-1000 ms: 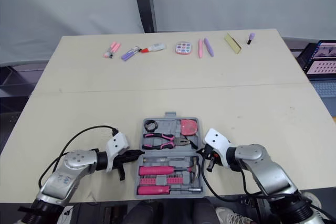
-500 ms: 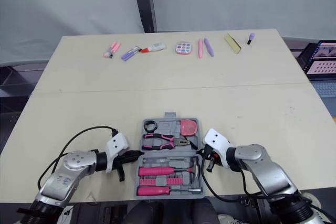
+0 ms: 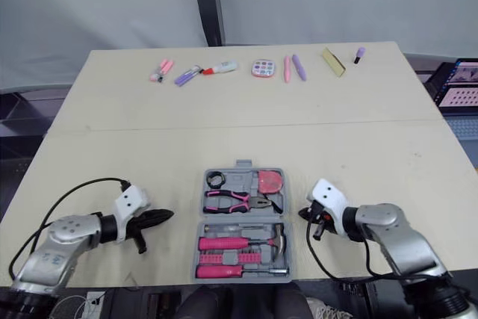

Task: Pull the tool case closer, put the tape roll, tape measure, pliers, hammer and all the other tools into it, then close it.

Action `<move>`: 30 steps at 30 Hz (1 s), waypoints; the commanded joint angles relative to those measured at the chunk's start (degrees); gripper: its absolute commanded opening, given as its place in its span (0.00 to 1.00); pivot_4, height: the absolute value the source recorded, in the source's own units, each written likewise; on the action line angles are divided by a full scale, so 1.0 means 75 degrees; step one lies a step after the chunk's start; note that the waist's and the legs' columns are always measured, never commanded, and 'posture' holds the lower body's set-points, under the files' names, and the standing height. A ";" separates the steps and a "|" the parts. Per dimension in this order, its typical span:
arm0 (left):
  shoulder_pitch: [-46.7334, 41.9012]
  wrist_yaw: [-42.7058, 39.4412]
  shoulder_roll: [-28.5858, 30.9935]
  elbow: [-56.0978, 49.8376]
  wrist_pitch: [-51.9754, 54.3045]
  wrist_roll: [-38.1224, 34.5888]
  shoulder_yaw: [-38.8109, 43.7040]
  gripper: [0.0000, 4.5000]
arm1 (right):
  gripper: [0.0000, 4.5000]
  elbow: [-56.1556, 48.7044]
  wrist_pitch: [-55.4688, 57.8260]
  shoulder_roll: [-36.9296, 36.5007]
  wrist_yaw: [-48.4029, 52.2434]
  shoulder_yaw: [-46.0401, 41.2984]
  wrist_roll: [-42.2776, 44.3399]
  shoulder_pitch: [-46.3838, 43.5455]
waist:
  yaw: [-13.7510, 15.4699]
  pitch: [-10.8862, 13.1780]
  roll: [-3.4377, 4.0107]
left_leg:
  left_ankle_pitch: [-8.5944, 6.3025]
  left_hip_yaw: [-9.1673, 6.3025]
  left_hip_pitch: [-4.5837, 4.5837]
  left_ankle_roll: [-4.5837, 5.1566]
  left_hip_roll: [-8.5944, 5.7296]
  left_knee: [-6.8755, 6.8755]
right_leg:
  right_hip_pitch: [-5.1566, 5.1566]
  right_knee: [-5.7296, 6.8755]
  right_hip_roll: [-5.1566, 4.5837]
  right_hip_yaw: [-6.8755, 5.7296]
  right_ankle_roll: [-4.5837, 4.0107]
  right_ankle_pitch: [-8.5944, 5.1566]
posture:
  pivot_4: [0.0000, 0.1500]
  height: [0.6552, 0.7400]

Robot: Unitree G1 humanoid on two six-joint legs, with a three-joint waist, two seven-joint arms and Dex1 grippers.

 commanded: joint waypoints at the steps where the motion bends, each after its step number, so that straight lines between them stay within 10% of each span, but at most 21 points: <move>1: 0.0717 -0.0633 0.0096 -0.1465 -0.0201 -0.1045 0.0568 0.01 | 0.01 -0.0020 0.0466 0.0025 0.0140 -0.0757 0.0751 -0.0242 | -0.0001 0.0001 -0.0001 | 0.0000 0.0000 -0.0002 0.0000 0.0001 -0.0001 | 0.0002 -0.0012 0.0000 0.0000 0.0000 0.0000 | 1.00 1.00; 15: 0.1791 -0.1109 -0.0580 -0.2073 -0.2054 -0.0531 -0.1077 0.00 | 0.12 0.0900 0.1620 0.0620 -0.0005 -0.1087 0.1826 -0.1726 | 0.0053 0.0009 0.0014 | 0.0000 -0.0004 0.0000 0.0000 0.0009 -0.0002 | 0.0071 -0.0121 0.0007 -0.0003 0.0000 0.0000 | 1.00 1.00; 24: 0.0948 -0.0761 -0.1124 -0.0330 -0.3425 0.0355 -0.1900 0.99 | 1.00 0.1628 0.2809 0.1238 -0.0488 -0.1553 0.2518 -0.2233 | -0.0017 0.0008 0.0017 | 0.0001 0.0003 0.0004 0.0000 0.0013 -0.0003 | 0.0075 -0.0096 0.0017 -0.0010 0.0000 0.0000 | 1.00 1.00; 30: 0.0734 -0.0505 -0.1354 0.0191 -0.3799 0.0570 -0.2099 0.99 | 1.00 0.2243 0.2812 0.1574 -0.0697 -0.1619 0.2527 -0.2576 | -0.0011 0.0008 0.0017 | 0.0001 0.0002 0.0006 0.0000 0.0011 -0.0003 | 0.0068 -0.0078 0.0014 -0.0008 0.0000 0.0000 | 1.00 1.00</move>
